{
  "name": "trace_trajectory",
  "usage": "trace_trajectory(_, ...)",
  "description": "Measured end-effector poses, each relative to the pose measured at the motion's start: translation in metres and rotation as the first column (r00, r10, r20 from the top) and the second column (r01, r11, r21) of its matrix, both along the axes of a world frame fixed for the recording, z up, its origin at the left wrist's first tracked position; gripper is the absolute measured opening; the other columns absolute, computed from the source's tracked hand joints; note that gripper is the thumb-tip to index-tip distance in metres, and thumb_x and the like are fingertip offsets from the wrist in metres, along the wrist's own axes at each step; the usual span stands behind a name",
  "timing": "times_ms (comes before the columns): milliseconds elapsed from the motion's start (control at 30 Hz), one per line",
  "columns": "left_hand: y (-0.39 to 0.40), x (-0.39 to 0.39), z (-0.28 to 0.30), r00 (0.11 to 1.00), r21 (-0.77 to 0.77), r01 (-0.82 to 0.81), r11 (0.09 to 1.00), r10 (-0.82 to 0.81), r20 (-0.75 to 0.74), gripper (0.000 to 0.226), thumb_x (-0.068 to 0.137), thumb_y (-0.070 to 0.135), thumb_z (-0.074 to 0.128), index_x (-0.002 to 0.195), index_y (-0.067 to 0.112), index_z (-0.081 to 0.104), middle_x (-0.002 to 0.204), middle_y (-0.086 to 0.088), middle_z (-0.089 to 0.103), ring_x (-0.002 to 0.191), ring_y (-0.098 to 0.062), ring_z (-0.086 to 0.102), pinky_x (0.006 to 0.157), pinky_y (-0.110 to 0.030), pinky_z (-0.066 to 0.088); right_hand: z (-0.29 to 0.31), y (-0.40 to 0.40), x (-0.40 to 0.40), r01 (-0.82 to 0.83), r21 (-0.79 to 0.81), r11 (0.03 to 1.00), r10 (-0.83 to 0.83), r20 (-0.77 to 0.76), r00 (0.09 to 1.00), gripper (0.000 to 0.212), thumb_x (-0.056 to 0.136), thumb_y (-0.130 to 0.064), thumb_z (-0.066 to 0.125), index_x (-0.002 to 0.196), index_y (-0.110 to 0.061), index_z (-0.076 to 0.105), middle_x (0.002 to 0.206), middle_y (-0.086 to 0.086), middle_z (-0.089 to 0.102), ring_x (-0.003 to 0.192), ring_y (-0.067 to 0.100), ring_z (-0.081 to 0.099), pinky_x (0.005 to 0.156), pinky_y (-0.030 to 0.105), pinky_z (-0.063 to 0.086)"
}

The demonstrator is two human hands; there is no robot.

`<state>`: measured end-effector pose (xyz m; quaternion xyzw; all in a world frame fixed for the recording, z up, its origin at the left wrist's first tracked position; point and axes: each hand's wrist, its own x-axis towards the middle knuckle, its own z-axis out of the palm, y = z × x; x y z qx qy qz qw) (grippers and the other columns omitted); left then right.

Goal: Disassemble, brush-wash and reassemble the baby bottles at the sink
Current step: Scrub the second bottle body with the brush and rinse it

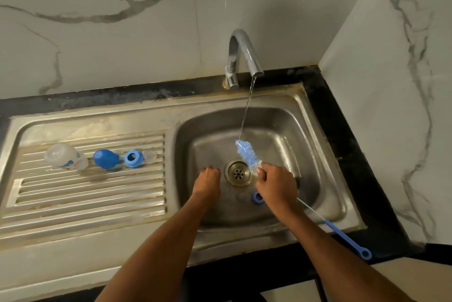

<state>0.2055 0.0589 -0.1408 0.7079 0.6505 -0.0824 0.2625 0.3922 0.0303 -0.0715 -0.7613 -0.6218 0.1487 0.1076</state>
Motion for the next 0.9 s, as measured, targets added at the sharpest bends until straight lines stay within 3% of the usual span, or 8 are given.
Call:
trace_trajectory(200,0.029,0.005,0.026,0.974,0.103,-0.169,0.980,0.150,0.169,0.046,0.074,0.006,0.073,0.119,0.005,0.063,0.118,-0.014,0.065,0.113,-0.033,0.059,0.092,-0.039,0.052,0.011,0.016,0.014,0.009,0.025,1.000,-0.008,-0.025,1.000,0.021,0.095,-0.026,0.056,0.080,-0.015,0.065,0.065,0.000,0.060,0.056,0.016,0.049,0.051,0.026,0.030)
trace_trajectory(467,0.065,0.017,0.067,0.928,0.217,-0.289,0.932,0.217,0.304,0.045,0.070,0.019,0.081,0.111,0.012,0.064,0.112,-0.009,0.066,0.103,-0.028,0.062,0.084,-0.038,0.054,0.046,0.063,0.008,0.013,0.129,0.992,-0.008,-0.039,0.999,0.013,0.090,-0.020,0.059,0.079,-0.014,0.064,0.071,0.006,0.065,0.058,0.023,0.040,0.056,0.030,0.024)
trace_trajectory(533,0.069,0.018,0.071,0.919,0.219,-0.309,0.926,0.231,0.321,0.045,0.070,0.020,0.082,0.110,0.014,0.064,0.113,-0.007,0.066,0.103,-0.026,0.061,0.082,-0.034,0.052,0.048,0.066,0.011,-0.010,0.130,0.991,0.016,-0.045,0.999,0.013,0.088,-0.019,0.059,0.075,-0.015,0.060,0.065,0.005,0.059,0.057,0.025,0.047,0.053,0.029,0.024)
trace_trajectory(600,0.075,0.020,0.075,0.895,0.194,-0.354,0.915,0.271,0.354,0.047,0.071,0.020,0.083,0.114,0.015,0.064,0.114,-0.005,0.066,0.103,-0.024,0.062,0.080,-0.029,0.050,0.045,0.063,0.017,-0.020,0.127,0.992,0.026,-0.046,0.999,0.020,0.088,-0.018,0.059,0.069,-0.020,0.054,0.059,-0.003,0.049,0.051,0.017,0.045,0.047,0.026,0.021)
trace_trajectory(700,0.086,0.027,0.078,0.775,0.065,-0.506,0.860,0.420,0.472,0.054,0.074,0.022,0.085,0.122,0.016,0.063,0.115,-0.002,0.066,0.101,-0.017,0.063,0.081,-0.026,0.051,0.037,0.055,0.032,0.014,0.102,0.995,-0.007,-0.071,0.997,0.020,0.092,-0.021,0.059,0.072,-0.018,0.062,0.058,-0.008,0.046,0.047,0.003,0.036,0.046,0.019,0.018)
trace_trajectory(833,0.099,0.042,0.081,0.502,-0.186,-0.647,0.739,0.598,0.625,0.053,0.077,0.018,0.083,0.125,0.015,0.061,0.116,-0.002,0.065,0.099,-0.015,0.062,0.085,-0.027,0.052,0.031,0.045,0.051,0.070,0.036,0.997,-0.067,-0.077,0.995,0.021,0.094,-0.024,0.059,0.074,-0.023,0.062,0.055,-0.012,0.047,0.048,0.002,0.040,0.046,0.019,0.025)
trace_trajectory(900,0.105,0.048,0.081,0.366,-0.296,-0.672,0.679,0.651,0.665,0.048,0.076,0.012,0.081,0.121,0.014,0.064,0.109,-0.002,0.068,0.093,-0.015,0.065,0.079,-0.027,0.054,0.031,0.043,0.058,0.079,0.019,0.997,-0.077,-0.072,0.994,0.025,0.094,-0.022,0.058,0.069,-0.024,0.054,0.053,-0.009,0.048,0.047,0.004,0.043,0.046,0.020,0.026)
